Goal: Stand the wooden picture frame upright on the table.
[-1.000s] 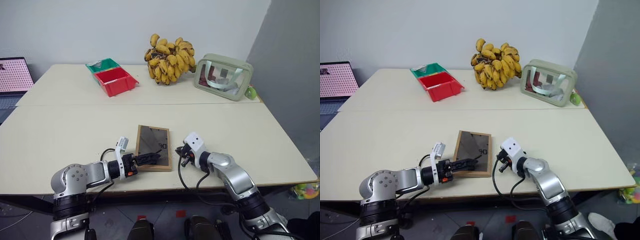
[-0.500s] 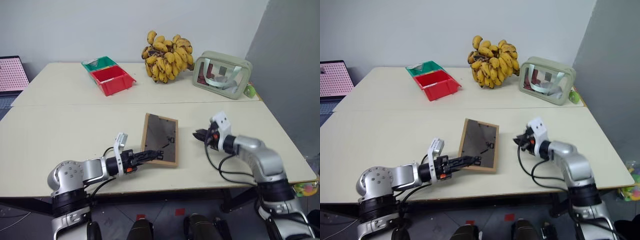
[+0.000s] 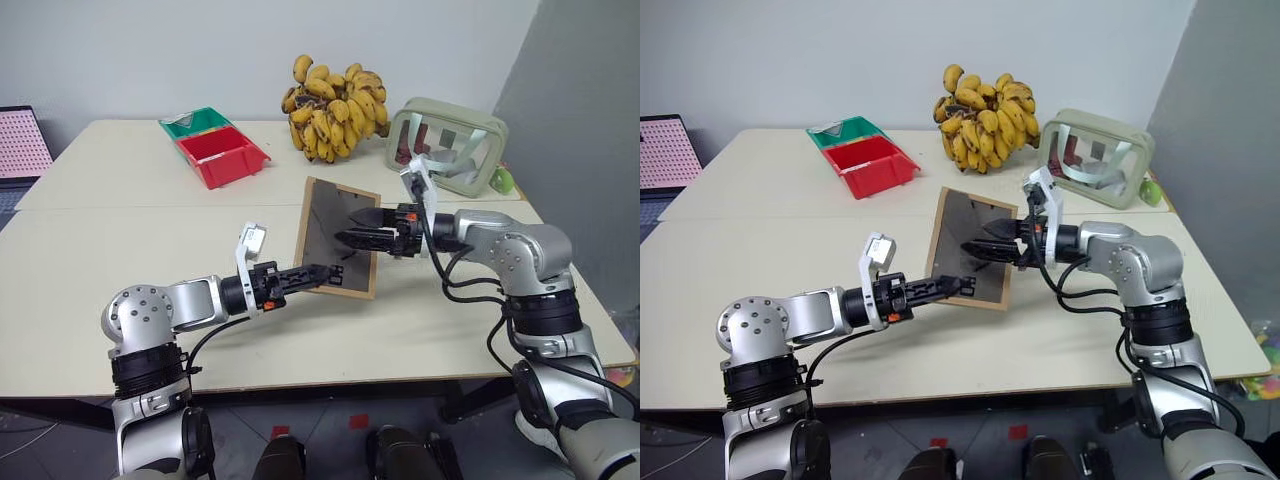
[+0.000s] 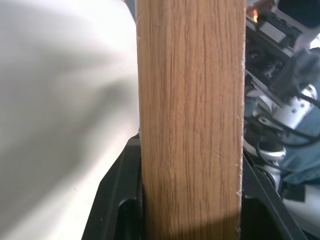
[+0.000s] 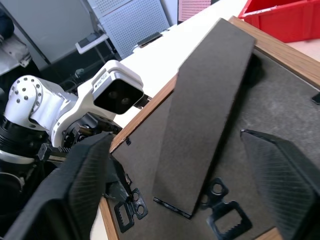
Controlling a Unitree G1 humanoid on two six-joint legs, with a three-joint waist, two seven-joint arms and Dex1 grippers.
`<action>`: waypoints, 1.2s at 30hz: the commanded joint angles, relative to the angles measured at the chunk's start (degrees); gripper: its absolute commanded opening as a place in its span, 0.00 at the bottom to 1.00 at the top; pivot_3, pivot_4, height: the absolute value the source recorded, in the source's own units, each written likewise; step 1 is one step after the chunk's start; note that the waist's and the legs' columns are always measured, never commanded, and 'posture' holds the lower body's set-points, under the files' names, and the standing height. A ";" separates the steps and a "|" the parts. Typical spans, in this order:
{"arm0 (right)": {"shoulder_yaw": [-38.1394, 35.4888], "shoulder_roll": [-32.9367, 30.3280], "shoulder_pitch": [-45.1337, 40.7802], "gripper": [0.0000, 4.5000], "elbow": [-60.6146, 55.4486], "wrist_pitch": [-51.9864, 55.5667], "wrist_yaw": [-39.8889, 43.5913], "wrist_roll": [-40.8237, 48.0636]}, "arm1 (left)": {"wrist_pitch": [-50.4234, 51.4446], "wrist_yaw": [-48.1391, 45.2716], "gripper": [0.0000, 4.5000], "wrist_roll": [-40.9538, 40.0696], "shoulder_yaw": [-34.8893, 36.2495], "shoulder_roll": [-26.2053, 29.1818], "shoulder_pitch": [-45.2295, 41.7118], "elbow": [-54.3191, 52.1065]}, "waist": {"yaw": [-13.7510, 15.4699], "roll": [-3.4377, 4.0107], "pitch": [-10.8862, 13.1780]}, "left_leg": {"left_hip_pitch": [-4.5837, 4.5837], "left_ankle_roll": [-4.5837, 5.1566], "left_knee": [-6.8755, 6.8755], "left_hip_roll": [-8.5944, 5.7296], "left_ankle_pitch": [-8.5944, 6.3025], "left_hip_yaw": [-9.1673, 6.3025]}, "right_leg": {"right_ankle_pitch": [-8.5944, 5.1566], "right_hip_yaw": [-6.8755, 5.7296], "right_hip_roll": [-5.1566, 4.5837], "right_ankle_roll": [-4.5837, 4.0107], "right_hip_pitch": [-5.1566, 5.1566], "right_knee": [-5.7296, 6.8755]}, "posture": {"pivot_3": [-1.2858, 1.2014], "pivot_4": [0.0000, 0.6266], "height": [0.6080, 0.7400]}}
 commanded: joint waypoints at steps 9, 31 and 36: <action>-1.78 -1.32 -0.66 1.00 -9.04 9.67 7.42 13.38 | 1.13 2.48 0.29 -7.78 3.77 -0.73 -2.22 -1.96 | 0.15 0.00 0.01 | -0.08 0.00 0.01 0.00 0.00 -0.05 | 0.00 -0.04 0.00 0.00 -0.07 0.02 | 0.52 0.24 1.00; 9.08 -19.06 12.68 1.00 21.44 -110.74 -36.34 -70.19 | -12.28 30.40 0.29 -52.34 -13.01 7.49 3.87 7.59 | -0.33 -0.30 0.22 | -0.02 -0.05 0.13 -0.08 0.02 0.25 | -0.09 0.31 -0.05 -0.10 -0.17 0.09 | 0.52 0.24 1.00; 10.72 -14.29 6.06 1.00 23.85 -115.39 -48.34 -76.81 | -14.03 31.37 0.29 -52.34 -14.26 5.87 5.67 5.00 | 0.09 -0.36 0.25 | -0.06 -0.09 0.10 -0.10 0.05 0.16 | -0.10 0.29 -0.03 -0.13 -0.17 0.12 | 0.52 0.24 1.00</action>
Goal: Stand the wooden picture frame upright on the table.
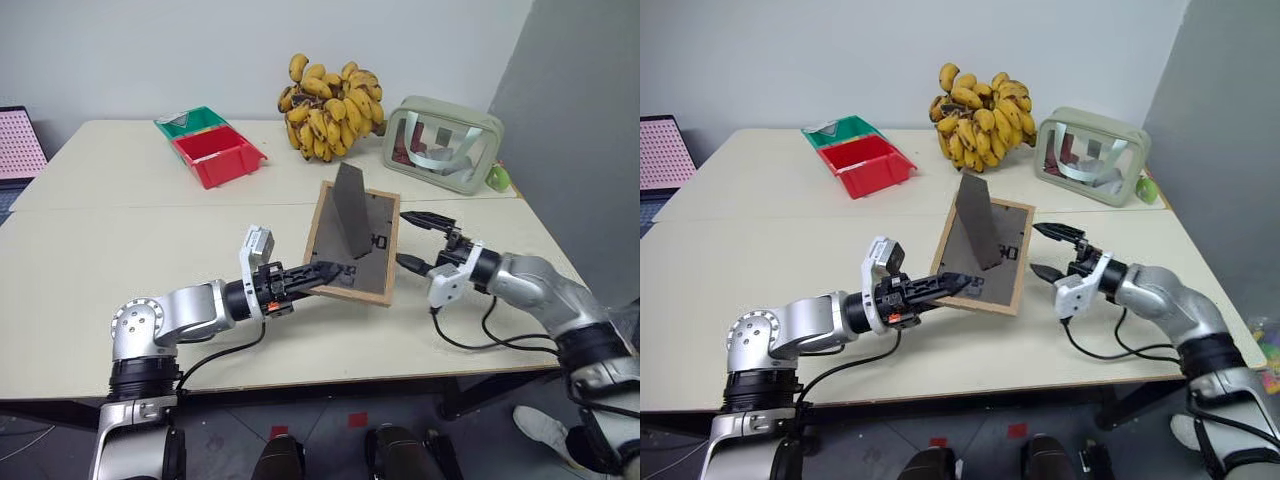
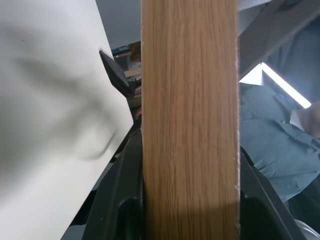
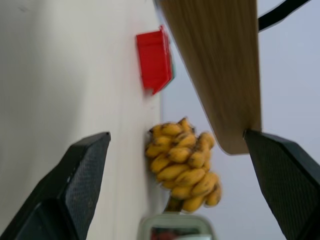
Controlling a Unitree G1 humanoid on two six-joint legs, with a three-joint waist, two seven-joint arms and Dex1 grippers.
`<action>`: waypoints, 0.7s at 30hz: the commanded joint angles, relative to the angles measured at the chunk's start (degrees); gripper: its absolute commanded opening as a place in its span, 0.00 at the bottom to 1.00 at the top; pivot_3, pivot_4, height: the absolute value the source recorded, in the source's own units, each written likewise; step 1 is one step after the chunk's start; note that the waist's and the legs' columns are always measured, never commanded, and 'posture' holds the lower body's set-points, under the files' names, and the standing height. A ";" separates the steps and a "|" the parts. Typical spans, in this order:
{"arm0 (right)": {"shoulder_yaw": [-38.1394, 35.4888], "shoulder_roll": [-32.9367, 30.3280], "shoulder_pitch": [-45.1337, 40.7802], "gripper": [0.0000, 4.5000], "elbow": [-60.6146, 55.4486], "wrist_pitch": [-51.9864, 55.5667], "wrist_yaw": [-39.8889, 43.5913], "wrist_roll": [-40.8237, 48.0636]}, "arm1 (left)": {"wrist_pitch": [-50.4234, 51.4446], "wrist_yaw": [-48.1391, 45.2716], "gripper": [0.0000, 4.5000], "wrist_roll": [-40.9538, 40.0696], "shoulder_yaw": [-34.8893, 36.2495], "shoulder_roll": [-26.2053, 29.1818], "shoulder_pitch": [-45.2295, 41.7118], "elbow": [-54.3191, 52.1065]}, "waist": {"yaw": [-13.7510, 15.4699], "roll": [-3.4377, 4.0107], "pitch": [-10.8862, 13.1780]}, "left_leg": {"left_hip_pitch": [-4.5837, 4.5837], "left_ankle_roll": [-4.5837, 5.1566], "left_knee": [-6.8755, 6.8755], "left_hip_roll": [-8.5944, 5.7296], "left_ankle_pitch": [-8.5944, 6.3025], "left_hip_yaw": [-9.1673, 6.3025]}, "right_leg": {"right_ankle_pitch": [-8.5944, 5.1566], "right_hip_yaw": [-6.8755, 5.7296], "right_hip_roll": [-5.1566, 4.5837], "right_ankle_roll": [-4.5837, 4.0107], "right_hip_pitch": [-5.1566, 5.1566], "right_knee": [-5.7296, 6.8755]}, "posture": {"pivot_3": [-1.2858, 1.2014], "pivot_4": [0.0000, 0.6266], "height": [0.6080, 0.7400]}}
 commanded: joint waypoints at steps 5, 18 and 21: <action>0.76 1.96 -6.05 1.00 2.62 -5.72 -10.82 -2.11 | -1.61 0.91 0.29 -2.21 -1.02 -1.55 1.81 -5.07 | 0.88 -0.08 0.03 | -0.02 0.00 -0.05 -0.02 0.00 -0.10 | -0.01 -0.07 -0.02 -0.02 0.09 -0.07 | 0.52 0.24 1.00; 3.89 -0.43 -9.65 0.71 7.16 -11.79 -12.67 -4.31 | -1.24 -1.74 0.29 -2.21 -2.34 -1.31 2.67 -6.26 | 0.35 -0.13 0.06 | 0.43 0.02 0.04 -0.08 0.00 -0.11 | -0.02 0.00 -0.02 -0.03 0.60 -0.05 | 0.52 0.24 1.00; 3.66 -0.83 -10.26 0.57 7.05 -12.50 -13.23 -4.58 | -1.23 -2.18 0.29 -2.21 -2.71 -1.02 2.84 -6.35 | 0.31 -0.14 0.06 | 0.44 0.02 0.04 -0.08 0.00 -0.10 | -0.02 0.02 -0.02 -0.03 0.60 -0.05 | 0.52 0.24 1.00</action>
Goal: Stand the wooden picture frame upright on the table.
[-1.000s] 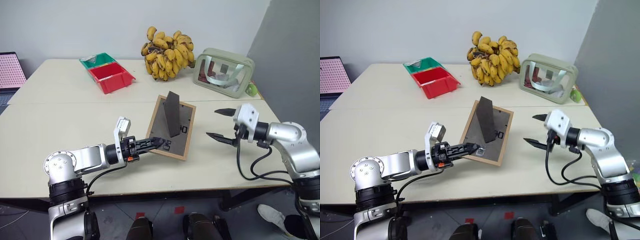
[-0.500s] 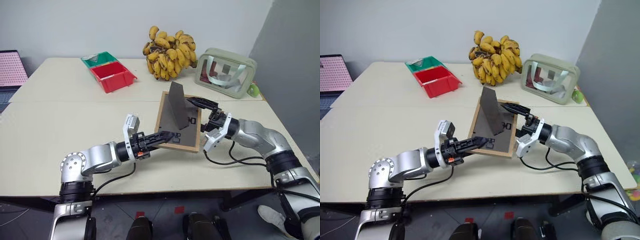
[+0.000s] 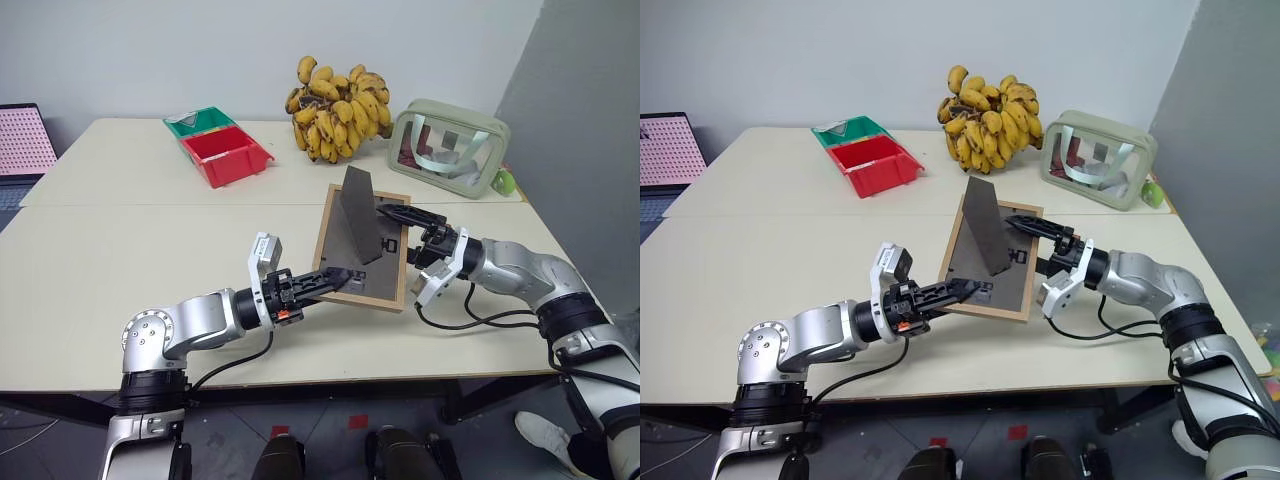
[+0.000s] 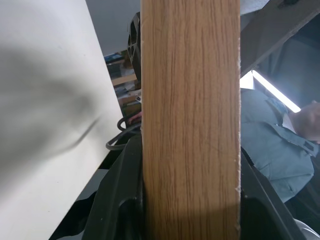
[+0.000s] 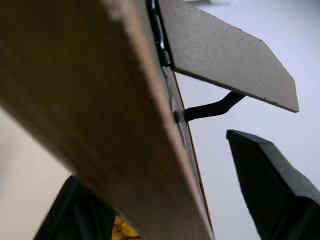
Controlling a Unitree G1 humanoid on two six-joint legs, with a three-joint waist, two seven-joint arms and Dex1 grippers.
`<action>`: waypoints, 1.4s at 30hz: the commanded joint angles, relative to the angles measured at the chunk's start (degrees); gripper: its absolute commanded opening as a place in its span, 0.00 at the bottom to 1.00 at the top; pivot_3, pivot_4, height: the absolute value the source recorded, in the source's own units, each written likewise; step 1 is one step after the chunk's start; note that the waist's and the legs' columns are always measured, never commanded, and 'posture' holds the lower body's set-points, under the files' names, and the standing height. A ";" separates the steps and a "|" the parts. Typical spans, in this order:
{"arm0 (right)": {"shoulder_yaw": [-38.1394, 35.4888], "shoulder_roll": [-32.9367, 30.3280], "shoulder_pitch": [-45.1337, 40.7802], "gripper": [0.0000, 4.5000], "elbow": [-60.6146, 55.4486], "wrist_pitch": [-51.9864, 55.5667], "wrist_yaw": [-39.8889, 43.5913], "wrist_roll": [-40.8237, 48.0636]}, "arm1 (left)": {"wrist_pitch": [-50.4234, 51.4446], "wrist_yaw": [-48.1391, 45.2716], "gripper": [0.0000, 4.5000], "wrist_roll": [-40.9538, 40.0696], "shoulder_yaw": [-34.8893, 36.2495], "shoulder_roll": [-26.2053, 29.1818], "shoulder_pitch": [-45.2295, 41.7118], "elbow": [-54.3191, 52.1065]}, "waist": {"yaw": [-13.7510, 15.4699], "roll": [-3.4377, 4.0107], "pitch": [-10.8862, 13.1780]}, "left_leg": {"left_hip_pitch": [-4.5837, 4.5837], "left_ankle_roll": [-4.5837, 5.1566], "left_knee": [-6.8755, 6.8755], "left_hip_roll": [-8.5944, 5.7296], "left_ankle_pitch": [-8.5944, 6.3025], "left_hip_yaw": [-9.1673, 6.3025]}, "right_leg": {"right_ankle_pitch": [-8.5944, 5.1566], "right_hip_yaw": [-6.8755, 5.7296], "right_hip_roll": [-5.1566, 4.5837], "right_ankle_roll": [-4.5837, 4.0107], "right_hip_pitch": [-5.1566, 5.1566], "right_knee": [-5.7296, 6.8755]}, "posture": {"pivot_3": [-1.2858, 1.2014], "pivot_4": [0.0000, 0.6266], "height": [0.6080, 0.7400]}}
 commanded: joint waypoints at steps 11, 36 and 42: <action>0.42 -3.79 -3.04 0.30 3.22 -6.75 0.28 4.26 | -6.82 2.91 0.60 -1.33 3.92 1.59 1.71 -4.65 | -0.02 -0.03 0.02 | 0.02 0.00 0.00 0.01 0.00 -0.01 | 0.00 0.00 -0.01 0.00 0.01 0.01 | 0.52 0.24 1.00; -12.65 28.39 -13.08 0.30 22.54 85.03 69.53 65.90 | -33.99 -8.17 1.00 63.33 -5.97 16.83 13.84 -37.99 | 0.18 0.43 0.55 | -0.03 0.02 -0.24 0.16 -0.03 0.04 | -0.11 -0.09 0.09 -0.20 -0.15 0.02 | 0.52 0.24 1.00; -13.67 28.56 -11.85 0.45 23.09 83.65 70.54 64.09 | -33.98 -11.61 1.00 66.27 -5.76 15.27 13.32 -35.76 | 0.00 0.43 0.55 | -0.08 0.02 -0.20 0.16 -0.03 0.04 | -0.09 -0.08 0.10 -0.16 -0.22 0.05 | 0.52 0.24 1.00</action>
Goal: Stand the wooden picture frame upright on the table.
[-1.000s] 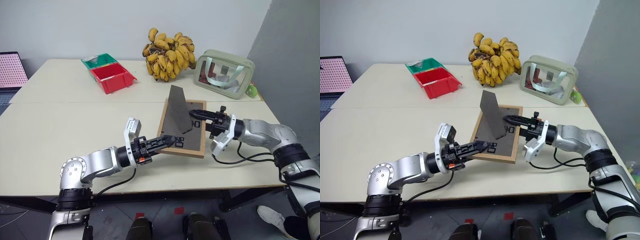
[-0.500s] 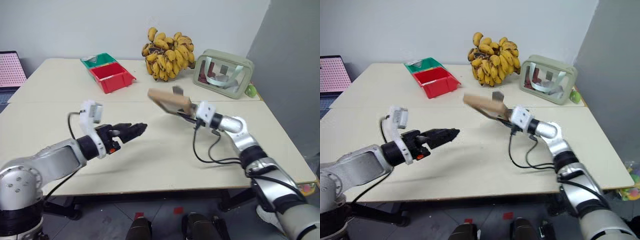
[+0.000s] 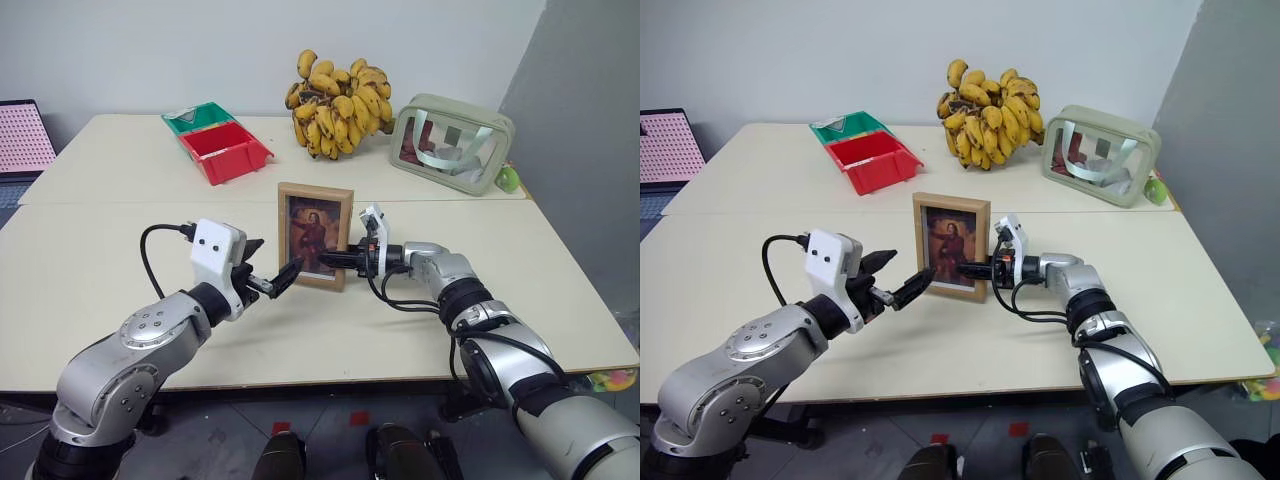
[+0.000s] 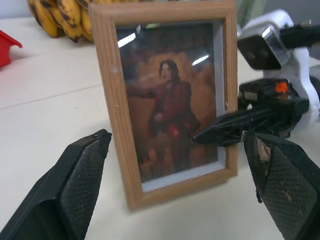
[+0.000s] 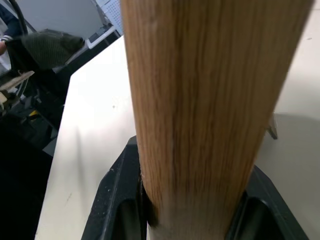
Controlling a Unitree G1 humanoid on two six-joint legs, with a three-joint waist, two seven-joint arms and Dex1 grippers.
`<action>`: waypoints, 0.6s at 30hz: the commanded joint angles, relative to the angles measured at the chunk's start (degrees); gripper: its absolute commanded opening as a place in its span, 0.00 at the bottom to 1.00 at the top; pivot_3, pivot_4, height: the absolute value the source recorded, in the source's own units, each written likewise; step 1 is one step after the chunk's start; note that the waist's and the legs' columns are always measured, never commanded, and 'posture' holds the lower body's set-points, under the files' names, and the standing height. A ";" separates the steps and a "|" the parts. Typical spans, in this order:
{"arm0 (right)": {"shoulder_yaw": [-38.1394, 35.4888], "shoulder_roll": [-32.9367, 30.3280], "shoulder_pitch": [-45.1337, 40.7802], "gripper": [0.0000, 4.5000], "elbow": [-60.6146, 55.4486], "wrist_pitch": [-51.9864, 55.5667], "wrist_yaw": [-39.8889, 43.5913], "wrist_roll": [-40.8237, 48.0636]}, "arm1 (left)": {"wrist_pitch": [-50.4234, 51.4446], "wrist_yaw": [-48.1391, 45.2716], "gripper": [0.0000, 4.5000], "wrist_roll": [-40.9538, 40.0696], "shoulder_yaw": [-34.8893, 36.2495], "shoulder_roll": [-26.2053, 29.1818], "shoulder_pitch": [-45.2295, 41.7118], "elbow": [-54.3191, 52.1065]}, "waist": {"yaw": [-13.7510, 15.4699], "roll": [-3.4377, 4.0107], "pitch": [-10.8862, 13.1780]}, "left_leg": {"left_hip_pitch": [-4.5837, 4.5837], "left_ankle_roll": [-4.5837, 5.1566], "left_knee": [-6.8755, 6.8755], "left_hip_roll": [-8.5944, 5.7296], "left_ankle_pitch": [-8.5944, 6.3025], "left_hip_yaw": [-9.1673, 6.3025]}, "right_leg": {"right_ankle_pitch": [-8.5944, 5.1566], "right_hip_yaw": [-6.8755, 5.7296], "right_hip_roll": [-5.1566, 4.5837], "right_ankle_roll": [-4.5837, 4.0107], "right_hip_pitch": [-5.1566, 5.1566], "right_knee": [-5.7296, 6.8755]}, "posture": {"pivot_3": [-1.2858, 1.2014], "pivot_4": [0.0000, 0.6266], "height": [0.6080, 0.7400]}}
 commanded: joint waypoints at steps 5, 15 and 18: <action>-0.87 -2.40 3.80 0.70 -5.88 -1.42 2.93 -2.35 | -1.23 -4.80 1.00 3.81 1.43 -1.12 -2.58 3.05 | -0.03 0.00 0.00 | 0.02 0.00 0.00 0.01 0.00 -0.04 | 0.00 -0.04 0.01 0.01 0.04 0.01 | 0.52 0.24 1.00; -0.24 -22.02 29.19 0.99 -50.02 7.72 1.15 -4.72 | 5.10 -15.39 1.00 -1.14 8.92 4.49 -5.44 10.99 | 0.02 0.02 0.01 | -0.04 -0.01 -0.01 -0.03 0.00 -0.04 | -0.04 -0.05 -0.03 0.07 0.02 0.00 | 0.52 0.24 1.00; -5.75 -23.23 29.13 0.99 -64.88 25.01 -5.83 3.06 | 9.85 -20.69 1.00 -5.70 13.88 9.38 -6.24 14.61 | -0.90 0.01 0.06 | 0.06 -0.02 -0.01 0.04 -0.01 0.04 | -0.05 -0.04 -0.04 0.06 -0.03 0.02 | 0.52 0.24 1.00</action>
